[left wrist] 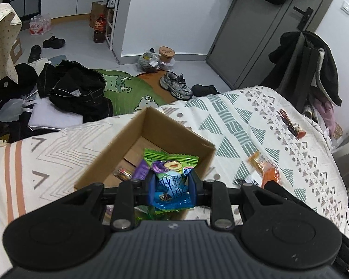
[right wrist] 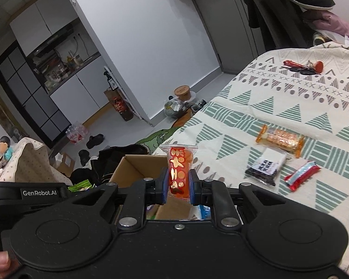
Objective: Organize snacks
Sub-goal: 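Carry both packets over the box and open both grippers to drop them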
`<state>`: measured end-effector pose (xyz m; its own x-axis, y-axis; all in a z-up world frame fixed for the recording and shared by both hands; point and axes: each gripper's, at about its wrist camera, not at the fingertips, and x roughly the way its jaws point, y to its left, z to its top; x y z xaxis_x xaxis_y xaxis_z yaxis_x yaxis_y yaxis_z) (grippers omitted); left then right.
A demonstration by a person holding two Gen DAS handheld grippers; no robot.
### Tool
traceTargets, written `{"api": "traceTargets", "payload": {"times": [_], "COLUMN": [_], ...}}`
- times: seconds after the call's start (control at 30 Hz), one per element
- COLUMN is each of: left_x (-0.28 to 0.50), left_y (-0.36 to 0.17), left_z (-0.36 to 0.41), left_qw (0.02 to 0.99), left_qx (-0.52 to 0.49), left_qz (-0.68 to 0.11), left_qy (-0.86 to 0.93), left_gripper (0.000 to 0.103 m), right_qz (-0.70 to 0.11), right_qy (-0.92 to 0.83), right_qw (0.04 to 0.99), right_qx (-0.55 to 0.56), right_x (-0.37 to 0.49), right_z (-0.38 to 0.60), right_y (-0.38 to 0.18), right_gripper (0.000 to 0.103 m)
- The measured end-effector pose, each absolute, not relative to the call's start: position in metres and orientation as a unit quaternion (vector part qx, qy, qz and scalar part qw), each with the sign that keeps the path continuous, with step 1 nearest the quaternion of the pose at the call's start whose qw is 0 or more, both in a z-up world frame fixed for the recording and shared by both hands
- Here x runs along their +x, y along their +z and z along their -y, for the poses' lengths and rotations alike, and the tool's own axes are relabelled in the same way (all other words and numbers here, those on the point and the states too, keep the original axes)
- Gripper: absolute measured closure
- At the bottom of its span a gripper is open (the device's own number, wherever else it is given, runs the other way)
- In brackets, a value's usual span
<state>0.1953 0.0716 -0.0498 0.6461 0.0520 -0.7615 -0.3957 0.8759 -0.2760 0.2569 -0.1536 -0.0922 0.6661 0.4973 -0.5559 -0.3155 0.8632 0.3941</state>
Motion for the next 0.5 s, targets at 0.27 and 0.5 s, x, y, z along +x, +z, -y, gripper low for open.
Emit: {"api": "traceTargets", "payload": {"times": [0.27,0.5], "left_x": [0.212,0.224], "left_y": [-0.050,-0.053], "left_z": [-0.095,-0.113], "left_qw": [0.879,0.875], "left_qx": [-0.224,-0.235], "left_qz": [-0.400,-0.401], "left_qy": [0.133,0.136], "left_gripper": [0.075,0.075], "right_qz": [-0.347,-0.351], "right_qy": [0.234,0.246], "right_qw": [0.899,0.896], "right_qx": [0.126,0.120], "right_x": [0.271,0.282], "right_z": [0.129,0.107], "right_y": [-0.089,-0.086], "right_gripper": [0.086,0.086]}}
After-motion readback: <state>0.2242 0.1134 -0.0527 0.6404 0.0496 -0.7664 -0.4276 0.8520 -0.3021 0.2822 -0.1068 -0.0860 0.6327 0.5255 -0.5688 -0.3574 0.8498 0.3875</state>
